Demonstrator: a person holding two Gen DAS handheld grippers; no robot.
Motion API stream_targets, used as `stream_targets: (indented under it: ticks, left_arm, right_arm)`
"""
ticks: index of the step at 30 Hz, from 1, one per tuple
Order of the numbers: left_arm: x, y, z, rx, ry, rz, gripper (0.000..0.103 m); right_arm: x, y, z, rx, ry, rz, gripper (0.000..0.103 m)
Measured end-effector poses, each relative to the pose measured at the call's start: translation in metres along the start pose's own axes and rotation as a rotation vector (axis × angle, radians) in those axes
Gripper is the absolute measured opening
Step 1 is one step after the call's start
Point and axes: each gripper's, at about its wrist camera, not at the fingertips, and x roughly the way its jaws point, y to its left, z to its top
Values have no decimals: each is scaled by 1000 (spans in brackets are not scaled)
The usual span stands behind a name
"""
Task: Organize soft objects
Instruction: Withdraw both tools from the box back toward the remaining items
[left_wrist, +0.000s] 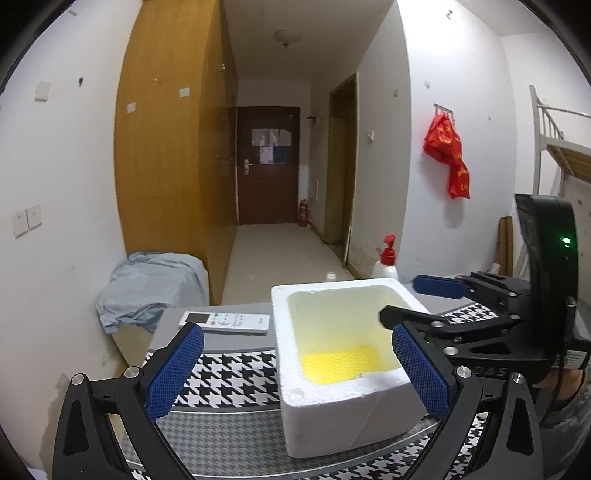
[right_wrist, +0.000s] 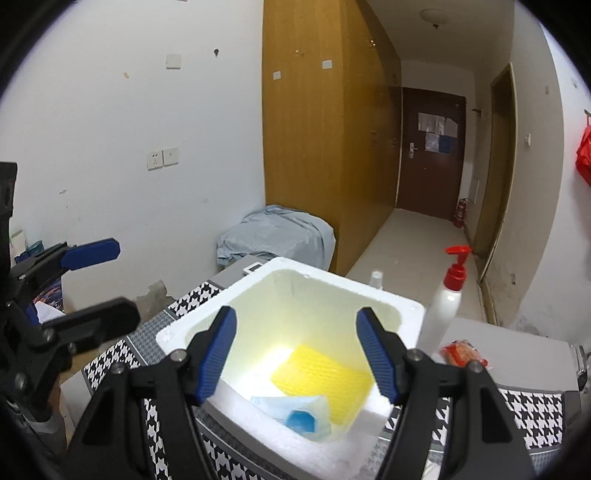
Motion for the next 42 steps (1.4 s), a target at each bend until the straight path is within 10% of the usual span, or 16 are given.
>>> stream_targets:
  ticks: [26,42]
  left_arm:
    - [-44,-37,-6,-34,-77,67,102]
    - [-95,-79,-16,-29,-188,64,102]
  right_arm:
    - [-88,6,-24,75,-87,-100,77]
    - [-179,4,-53,85,-238,-201,103]
